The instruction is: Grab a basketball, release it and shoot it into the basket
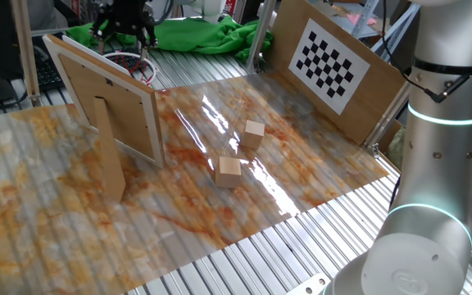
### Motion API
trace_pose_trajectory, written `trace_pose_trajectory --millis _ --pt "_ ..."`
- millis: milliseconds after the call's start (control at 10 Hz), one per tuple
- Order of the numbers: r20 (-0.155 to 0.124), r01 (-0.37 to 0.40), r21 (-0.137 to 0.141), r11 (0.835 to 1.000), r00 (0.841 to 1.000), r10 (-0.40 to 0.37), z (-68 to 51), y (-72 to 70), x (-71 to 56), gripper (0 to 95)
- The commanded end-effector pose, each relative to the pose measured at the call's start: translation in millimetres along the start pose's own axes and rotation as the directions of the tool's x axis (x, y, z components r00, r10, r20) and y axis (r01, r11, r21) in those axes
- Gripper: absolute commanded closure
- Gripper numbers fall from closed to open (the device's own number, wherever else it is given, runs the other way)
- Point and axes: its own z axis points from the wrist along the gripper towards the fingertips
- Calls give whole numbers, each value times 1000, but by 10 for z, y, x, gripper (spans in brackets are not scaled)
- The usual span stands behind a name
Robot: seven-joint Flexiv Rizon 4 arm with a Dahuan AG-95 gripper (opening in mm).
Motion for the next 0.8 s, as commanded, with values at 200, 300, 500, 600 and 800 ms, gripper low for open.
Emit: trace_pose_trajectory --millis 200,300,500,600,800 --pt "1 -6 0 1000 1000 6 6 -7 8 0" --pt "1 -6 0 1000 1000 6 6 -5 9 0" --pt "1 -6 0 1000 1000 6 5 3 10 0" --pt "1 -6 0 1000 1000 6 5 13 12 190" --pt "2 -8 2 1000 1000 8 2 35 16 190"
